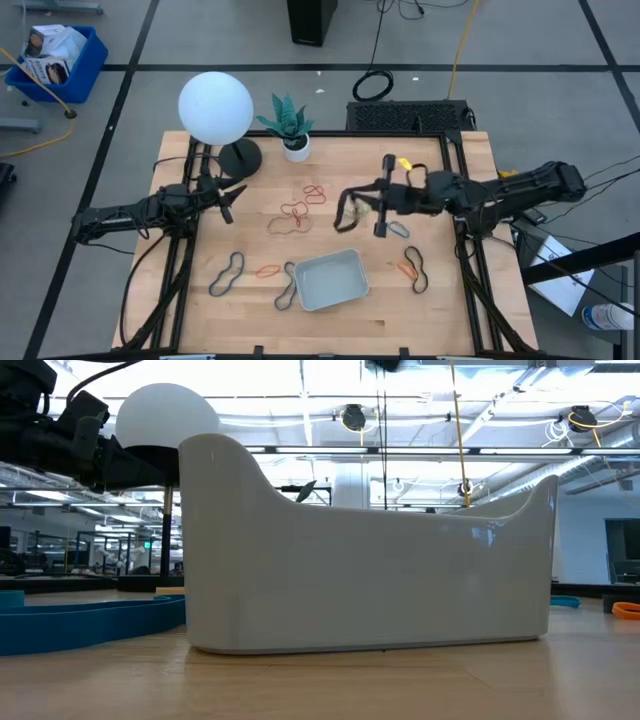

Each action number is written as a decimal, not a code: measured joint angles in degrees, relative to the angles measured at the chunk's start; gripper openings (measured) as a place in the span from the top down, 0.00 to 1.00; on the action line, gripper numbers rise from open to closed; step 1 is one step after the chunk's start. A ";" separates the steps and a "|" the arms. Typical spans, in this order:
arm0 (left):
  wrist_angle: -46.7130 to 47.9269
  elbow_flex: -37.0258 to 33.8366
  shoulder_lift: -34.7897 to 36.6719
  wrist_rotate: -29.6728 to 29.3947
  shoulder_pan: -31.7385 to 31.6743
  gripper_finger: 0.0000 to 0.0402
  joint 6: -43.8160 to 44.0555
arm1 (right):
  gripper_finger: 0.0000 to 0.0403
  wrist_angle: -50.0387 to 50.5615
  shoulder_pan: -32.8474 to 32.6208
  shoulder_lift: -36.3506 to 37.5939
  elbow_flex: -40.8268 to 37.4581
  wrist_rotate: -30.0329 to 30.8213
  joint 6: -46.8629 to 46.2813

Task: Pick and place rubber bands into bin
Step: Put the left black rubber band into the gray bin, then put the left green rubber band into the gray bin

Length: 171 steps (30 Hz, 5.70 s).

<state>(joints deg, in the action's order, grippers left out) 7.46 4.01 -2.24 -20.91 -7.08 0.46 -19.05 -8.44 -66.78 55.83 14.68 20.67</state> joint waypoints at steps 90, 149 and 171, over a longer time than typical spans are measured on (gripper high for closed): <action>0.24 0.00 0.01 -0.09 -0.01 0.69 1.28 | 0.62 22.31 -9.14 -11.39 2.10 1.69 -9.93; 0.22 0.02 0.00 -0.15 -0.04 0.69 -1.98 | 0.66 9.29 14.72 -17.58 -24.34 -13.34 -4.33; 0.28 0.02 0.00 -0.17 -0.06 0.69 -2.98 | 0.87 6.27 14.70 -22.52 -24.26 -10.41 1.65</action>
<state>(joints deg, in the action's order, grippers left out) 7.75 4.03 -2.24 -21.08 -7.14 -2.52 -12.78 6.26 -89.30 31.57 4.27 22.31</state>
